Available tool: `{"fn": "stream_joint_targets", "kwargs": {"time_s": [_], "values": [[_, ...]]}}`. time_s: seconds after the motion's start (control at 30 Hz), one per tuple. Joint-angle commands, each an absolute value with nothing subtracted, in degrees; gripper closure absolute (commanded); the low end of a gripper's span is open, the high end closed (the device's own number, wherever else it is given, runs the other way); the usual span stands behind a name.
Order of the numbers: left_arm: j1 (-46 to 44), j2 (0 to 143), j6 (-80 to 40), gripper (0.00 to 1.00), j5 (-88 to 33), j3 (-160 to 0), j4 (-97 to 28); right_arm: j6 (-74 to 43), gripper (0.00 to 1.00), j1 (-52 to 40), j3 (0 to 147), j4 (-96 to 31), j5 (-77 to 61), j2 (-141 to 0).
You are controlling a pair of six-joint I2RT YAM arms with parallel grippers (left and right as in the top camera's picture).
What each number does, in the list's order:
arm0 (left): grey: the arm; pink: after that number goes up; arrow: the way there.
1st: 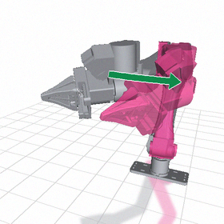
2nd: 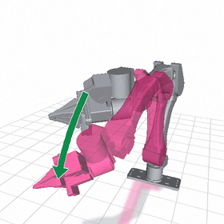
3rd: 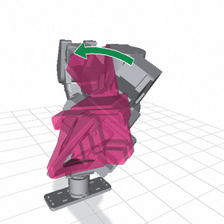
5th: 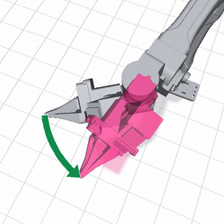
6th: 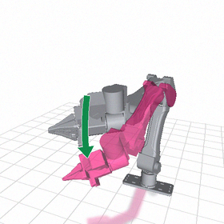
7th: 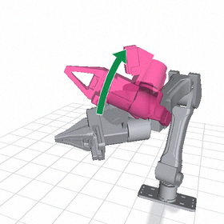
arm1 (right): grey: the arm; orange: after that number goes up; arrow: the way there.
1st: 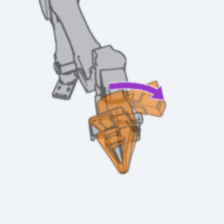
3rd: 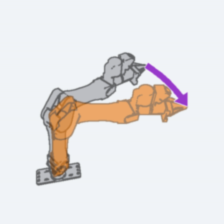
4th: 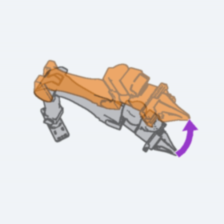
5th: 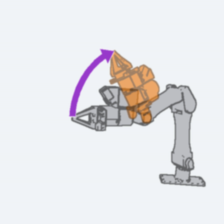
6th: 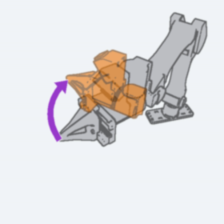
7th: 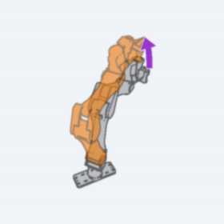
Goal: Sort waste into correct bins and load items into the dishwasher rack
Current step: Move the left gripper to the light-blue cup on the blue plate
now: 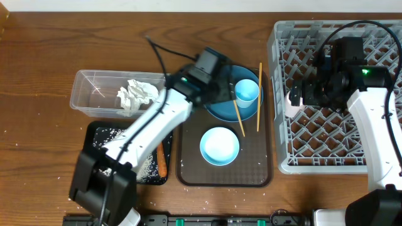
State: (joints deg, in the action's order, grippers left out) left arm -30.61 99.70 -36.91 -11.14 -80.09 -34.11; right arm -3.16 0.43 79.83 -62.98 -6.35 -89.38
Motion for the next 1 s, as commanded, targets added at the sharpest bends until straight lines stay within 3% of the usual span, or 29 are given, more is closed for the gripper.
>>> {"fn": "stream_joint_targets", "kwargs": {"time_s": [0.0,0.1,0.43,0.7,0.97], "values": [[-25.2,94.2,-35.5,0.24,-9.6,-80.2,-36.8,-2.5,0.01,0.8,80.9,-63.0,-5.8,-88.8],[-20.1,89.9,-30.1,0.18,-9.6,-80.2,-40.1,-2.5,0.01,0.7,80.9,-63.0,-5.8,-88.8],[-7.0,82.0,-24.3,0.17,-9.8,-80.1,-54.0,-2.5,0.01,0.7,80.9,-63.0,-5.8,-88.8],[-12.5,84.7,-28.0,0.17,-14.2,-80.1,-52.0,-2.5,0.01,0.7,80.9,-63.0,-5.8,-88.8],[-24.1,92.8,-32.1,0.19,-14.3,-80.1,-40.6,-2.5,0.01,0.7,80.9,-63.0,-5.8,-88.8]]}}
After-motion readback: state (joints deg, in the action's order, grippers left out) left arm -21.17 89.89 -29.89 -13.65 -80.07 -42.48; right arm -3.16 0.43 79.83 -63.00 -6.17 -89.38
